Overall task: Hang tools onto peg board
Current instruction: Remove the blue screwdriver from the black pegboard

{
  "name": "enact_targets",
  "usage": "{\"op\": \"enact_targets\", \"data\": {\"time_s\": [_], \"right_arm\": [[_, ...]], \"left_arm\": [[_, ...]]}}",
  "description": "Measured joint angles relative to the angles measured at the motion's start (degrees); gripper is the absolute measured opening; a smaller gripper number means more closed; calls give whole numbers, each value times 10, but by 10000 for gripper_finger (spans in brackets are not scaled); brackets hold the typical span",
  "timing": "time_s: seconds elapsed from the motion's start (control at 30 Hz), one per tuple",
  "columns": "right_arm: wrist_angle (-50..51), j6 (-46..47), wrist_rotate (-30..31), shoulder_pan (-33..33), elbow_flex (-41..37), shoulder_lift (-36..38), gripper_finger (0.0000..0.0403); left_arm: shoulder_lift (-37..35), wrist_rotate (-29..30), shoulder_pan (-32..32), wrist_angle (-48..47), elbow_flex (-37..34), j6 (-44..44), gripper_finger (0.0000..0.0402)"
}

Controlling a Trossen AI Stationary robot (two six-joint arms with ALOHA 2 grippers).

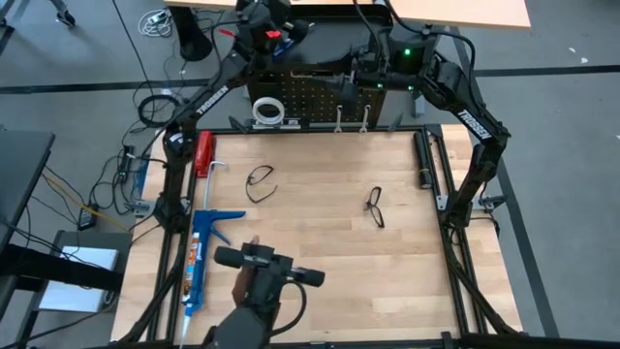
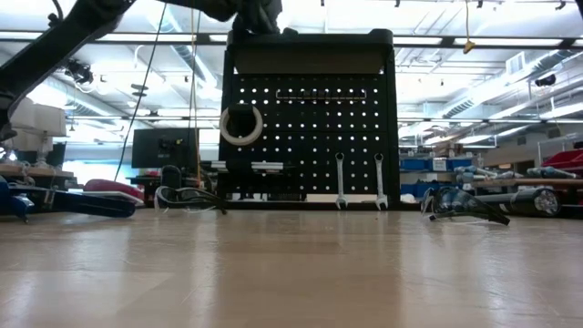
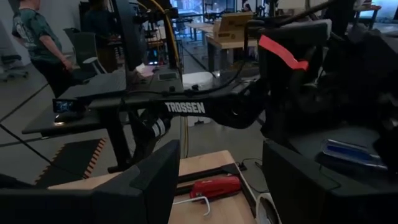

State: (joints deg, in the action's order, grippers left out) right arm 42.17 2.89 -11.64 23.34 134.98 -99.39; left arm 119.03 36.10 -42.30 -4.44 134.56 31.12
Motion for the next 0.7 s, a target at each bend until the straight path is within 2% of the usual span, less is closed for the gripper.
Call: {"op": "enact_targets", "data": {"time_s": [0.07, 0.4, 0.7], "right_arm": [[5, 1, 0, 0, 0, 0, 230], [17, 2, 0, 0, 0, 0, 230], [17, 6, -5, -1, 0, 0, 230]], "left_arm": [[5, 19, 1, 27, 0, 1, 1], [25, 31, 4, 105, 1, 6, 1], [41, 65, 4, 154, 1, 146, 1]]}}
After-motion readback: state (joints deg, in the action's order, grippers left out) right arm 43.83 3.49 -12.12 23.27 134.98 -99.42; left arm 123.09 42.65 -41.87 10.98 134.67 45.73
